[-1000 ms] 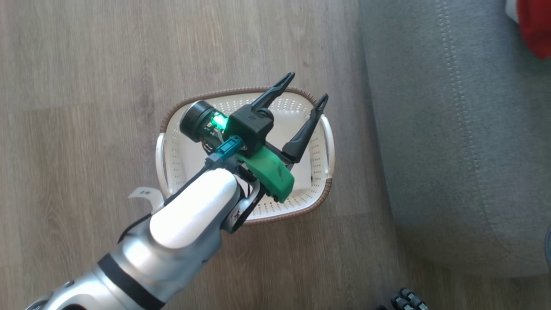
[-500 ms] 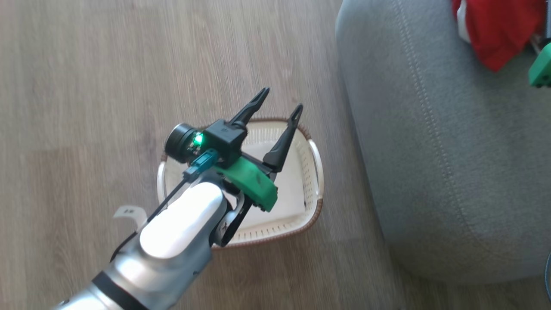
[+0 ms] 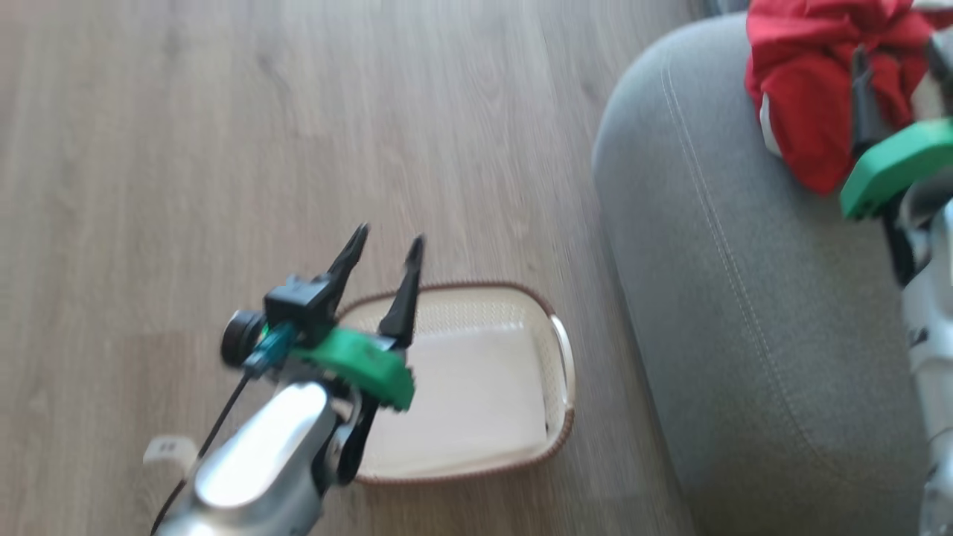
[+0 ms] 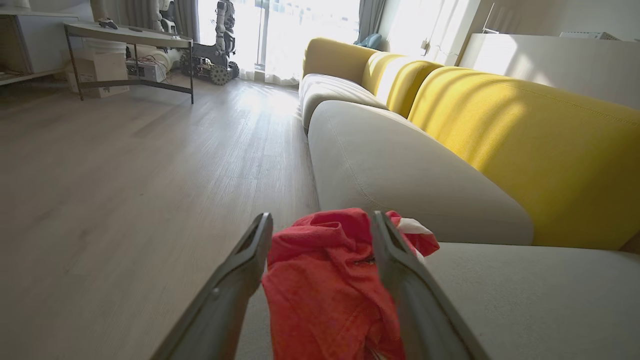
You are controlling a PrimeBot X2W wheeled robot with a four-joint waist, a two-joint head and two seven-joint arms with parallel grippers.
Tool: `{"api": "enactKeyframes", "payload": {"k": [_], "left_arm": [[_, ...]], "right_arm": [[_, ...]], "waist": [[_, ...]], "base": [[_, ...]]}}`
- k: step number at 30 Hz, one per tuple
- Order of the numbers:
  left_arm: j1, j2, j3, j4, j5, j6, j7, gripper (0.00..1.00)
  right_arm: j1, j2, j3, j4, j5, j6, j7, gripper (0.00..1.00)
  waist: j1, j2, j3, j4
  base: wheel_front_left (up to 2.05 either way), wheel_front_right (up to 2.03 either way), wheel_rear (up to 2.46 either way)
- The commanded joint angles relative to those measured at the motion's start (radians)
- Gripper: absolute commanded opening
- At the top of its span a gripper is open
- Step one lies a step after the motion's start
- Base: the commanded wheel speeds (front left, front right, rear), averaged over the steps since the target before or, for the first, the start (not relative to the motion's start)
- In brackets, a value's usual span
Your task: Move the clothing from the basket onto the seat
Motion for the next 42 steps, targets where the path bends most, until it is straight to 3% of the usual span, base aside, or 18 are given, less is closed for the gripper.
{"api": "enactKeyframes", "payload": {"k": [1,12,20,25,33,42], "left_arm": [[0.009,0.035,0.051,-0.024,-0.011,0.016,-0.014,1.00],[0.221,0.104,0.170,-0.067,-0.038,0.102,-0.026,1.00],[0.368,0.153,0.265,-0.149,-0.027,0.157,-0.027,1.00],[0.462,0.164,0.322,-0.202,-0.010,0.184,-0.027,1.00],[0.567,0.161,0.392,-0.283,0.032,0.192,-0.027,1.00],[0.644,0.151,0.445,-0.299,0.075,0.177,-0.027,1.00]], "right_arm": [[0.018,0.017,0.016,-0.034,0.008,0.000,-0.007,1.00],[0.213,0.120,0.005,-0.129,0.066,0.000,-0.007,1.00],[0.397,0.209,0.016,-0.312,0.082,0.000,-0.007,1.00],[0.518,0.226,0.046,-0.426,0.106,0.000,-0.007,1.00],[0.653,0.227,0.117,-0.537,0.196,0.000,-0.007,1.00],[0.752,0.228,0.129,-0.619,0.217,0.000,-0.007,1.00]], "waist": [[0.0000,0.0000,-0.064,0.034],[0.0000,0.0000,-0.190,0.103],[0.0000,0.0000,-0.210,0.118],[0.0000,0.0000,-0.215,0.119],[0.0000,0.0000,-0.220,0.118],[0.0000,0.0000,-0.229,0.114]], "base": [[0.00,0.00,0.00],[0.00,0.00,0.00],[0.00,0.00,0.00],[0.00,0.00,0.00],[0.00,0.00,0.00],[0.00,0.00,0.00]]}}
